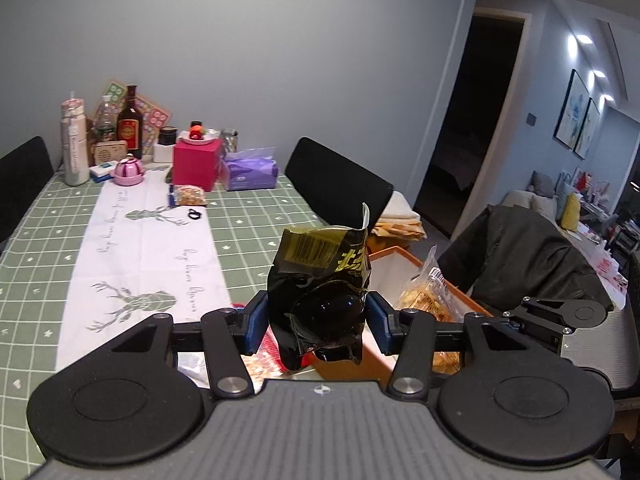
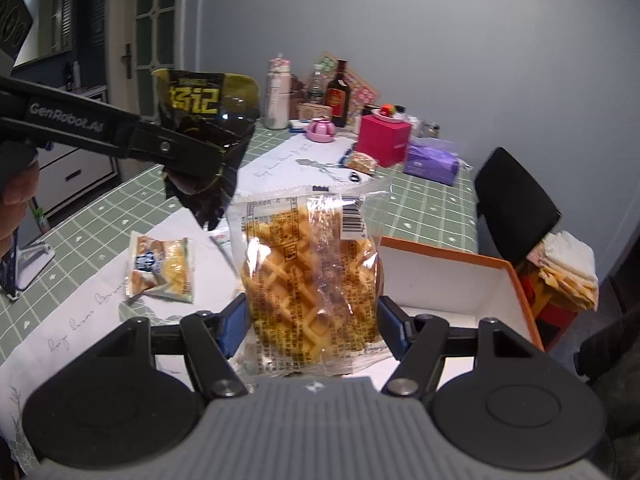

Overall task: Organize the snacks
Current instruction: 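Lift and carry the chocolate pouch and waffle bag over the orange box, then lower both snacks into the box and open both tools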

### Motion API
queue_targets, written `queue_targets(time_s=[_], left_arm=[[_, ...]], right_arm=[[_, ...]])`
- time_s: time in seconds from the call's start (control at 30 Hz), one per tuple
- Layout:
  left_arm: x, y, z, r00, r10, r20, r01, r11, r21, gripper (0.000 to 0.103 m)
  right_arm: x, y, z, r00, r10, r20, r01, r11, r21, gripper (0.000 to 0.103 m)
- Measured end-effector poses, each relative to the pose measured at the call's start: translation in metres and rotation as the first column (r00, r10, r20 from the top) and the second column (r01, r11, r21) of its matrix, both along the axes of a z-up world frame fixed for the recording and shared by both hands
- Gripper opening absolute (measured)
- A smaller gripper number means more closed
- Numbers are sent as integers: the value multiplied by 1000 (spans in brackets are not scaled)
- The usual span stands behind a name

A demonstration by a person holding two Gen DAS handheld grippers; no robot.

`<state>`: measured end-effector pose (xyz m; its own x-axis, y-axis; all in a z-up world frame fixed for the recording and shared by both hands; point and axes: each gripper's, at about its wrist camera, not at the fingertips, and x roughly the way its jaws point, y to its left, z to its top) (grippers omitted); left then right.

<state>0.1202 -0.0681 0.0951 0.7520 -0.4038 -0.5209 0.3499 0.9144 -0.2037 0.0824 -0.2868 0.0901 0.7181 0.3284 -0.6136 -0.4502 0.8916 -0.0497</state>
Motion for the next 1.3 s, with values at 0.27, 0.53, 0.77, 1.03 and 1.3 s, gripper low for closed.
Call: queue_targets(time_s=[0.27,0.53,0.77,1.03,1.3], left_arm=[[16,-55,-9,997,-77,-11,78,996,38,58],[17,-115,-34,984,-175,-43,180,970,166,58],[25,-149,-60,972,-213,-102,232,940,249,58],[26,-170,-81,951,-267,-156,306,889,342,58],[32,-183,-99,936,-283,-211,348,840,415,58]], right_arm=[[19,-58,-11,980,-196,-46,196,981,-6,66],[36,-95,-39,944,-303,-132,303,953,-23,66],[44,-109,-55,926,-322,-196,325,946,-14,66],[54,-109,-68,915,-339,-220,335,941,-56,66],[64,-110,-81,898,-365,-247,349,931,-105,66]])
